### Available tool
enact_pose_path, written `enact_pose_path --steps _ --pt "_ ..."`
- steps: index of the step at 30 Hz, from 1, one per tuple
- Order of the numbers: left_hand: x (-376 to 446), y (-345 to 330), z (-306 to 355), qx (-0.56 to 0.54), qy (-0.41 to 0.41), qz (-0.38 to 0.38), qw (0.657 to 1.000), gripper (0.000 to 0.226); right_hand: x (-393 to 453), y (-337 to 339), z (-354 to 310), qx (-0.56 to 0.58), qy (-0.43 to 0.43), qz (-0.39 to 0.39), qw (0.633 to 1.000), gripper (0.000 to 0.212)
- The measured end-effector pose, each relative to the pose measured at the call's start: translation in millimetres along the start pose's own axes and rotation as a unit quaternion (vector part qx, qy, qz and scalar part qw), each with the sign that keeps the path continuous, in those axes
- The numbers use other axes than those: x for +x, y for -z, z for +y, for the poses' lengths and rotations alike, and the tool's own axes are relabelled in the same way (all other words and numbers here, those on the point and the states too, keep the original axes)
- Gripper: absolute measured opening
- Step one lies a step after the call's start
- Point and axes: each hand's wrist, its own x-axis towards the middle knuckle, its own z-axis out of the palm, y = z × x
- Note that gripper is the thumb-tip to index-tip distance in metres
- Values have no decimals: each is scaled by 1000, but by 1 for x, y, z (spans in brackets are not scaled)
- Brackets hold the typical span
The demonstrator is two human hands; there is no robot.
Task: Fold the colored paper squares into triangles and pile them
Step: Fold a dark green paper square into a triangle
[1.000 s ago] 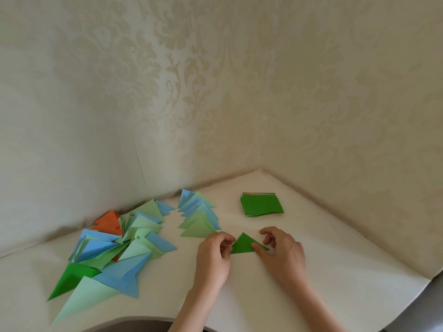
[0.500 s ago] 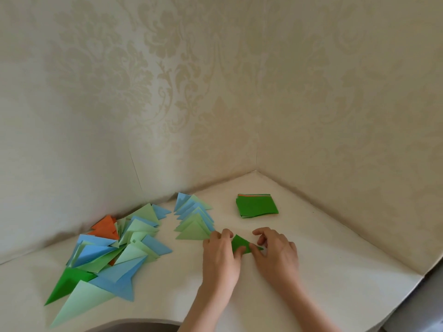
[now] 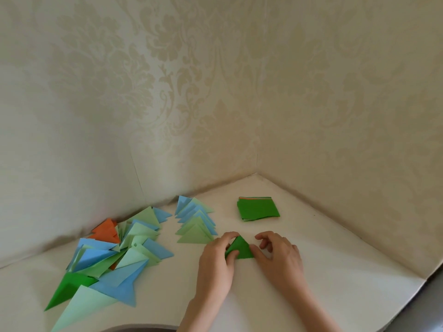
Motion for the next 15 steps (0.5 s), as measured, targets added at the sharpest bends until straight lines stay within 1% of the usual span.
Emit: enact_pose_path --steps 3,5,7,10,13,15 --pt "2 18 -23 -24 -1 51 998 36 -1 2 1 22 -6 9 1000 10" --pt "6 35 -39 -16 -7 63 998 35 3 4 -2 4 -3 -5 1000 9" --pt "10 50 -52 1 -6 63 998 36 15 5 -7 -36 12 -5 999 14" --pt "12 59 -66 22 1 53 998 38 43 3 -10 -117 56 42 991 28" --pt "14 59 -77 49 0 57 997 39 64 -6 -11 -159 66 26 985 42" --pt "15 56 -79 71 -8 70 995 37 72 -12 -11 -169 69 11 983 44"
